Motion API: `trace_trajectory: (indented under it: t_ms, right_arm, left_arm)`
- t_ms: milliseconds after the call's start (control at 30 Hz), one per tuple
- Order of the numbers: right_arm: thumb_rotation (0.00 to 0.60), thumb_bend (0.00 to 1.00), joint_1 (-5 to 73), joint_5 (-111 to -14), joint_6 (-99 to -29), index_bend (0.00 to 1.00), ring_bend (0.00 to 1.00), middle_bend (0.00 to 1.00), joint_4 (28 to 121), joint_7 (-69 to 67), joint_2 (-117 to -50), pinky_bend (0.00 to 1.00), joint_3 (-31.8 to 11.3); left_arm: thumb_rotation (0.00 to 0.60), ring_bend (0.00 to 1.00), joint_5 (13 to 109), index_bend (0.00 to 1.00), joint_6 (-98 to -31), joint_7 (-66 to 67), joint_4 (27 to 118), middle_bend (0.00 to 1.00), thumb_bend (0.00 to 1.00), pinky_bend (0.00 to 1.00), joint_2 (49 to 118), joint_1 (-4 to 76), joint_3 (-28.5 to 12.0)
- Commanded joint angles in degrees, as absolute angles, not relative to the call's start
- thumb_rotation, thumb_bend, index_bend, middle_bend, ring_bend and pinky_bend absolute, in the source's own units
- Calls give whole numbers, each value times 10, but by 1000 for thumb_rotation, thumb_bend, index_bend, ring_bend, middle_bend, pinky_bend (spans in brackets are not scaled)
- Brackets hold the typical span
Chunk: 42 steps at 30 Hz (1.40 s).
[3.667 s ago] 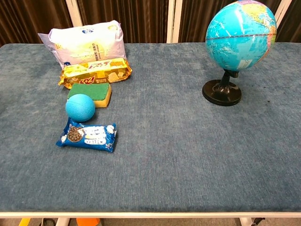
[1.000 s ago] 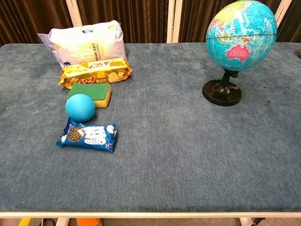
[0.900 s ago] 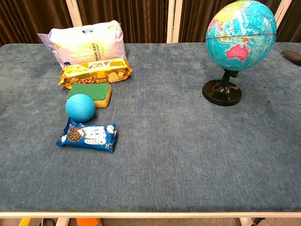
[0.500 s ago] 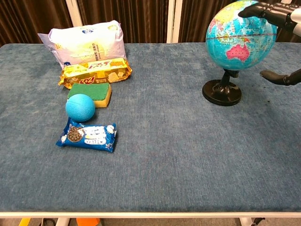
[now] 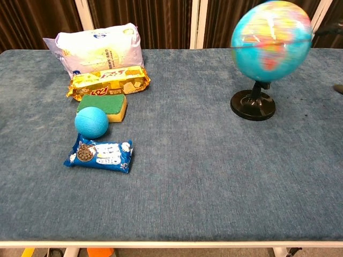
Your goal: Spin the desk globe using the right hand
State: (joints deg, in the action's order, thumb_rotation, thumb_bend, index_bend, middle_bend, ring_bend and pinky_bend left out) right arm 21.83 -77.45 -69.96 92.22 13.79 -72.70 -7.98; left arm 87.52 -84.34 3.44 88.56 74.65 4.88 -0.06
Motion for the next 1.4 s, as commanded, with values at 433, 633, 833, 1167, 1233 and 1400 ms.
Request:
trace_trajectory:
  t_ms: [433, 633, 833, 1167, 1233, 1400]
  right_arm:
    - [600, 265, 196, -862, -771, 0, 0, 0, 903, 74, -729, 0, -67]
    - [600, 266, 214, -937, -795, 0, 0, 0, 921, 91, -743, 0, -61]
    - [600, 268, 230, -968, -794, 0, 0, 0, 934, 122, -762, 0, -61]
    - [600, 269, 246, -934, -747, 0, 0, 0, 934, 143, -772, 0, -61]
    - [600, 268, 246, -926, -739, 0, 0, 0, 937, 145, -767, 0, -60]
    - [600, 269, 243, -902, -728, 0, 0, 0, 943, 149, -755, 0, -60]
  left_arm:
    - [600, 0, 876, 156, -842, 44, 892, 78, 57, 81, 747, 51, -2]
    - [600, 0, 876, 156, -845, 39, 889, 78, 57, 81, 747, 50, -1]
    - [600, 0, 879, 156, -848, 31, 886, 78, 57, 81, 746, 49, -1]
    - [600, 0, 880, 156, -850, 23, 881, 78, 57, 81, 746, 48, 0]
    - [600, 0, 881, 156, -849, 23, 881, 78, 57, 81, 747, 48, 0]
    - [600, 0, 880, 156, -848, 21, 883, 78, 57, 81, 747, 48, 0]
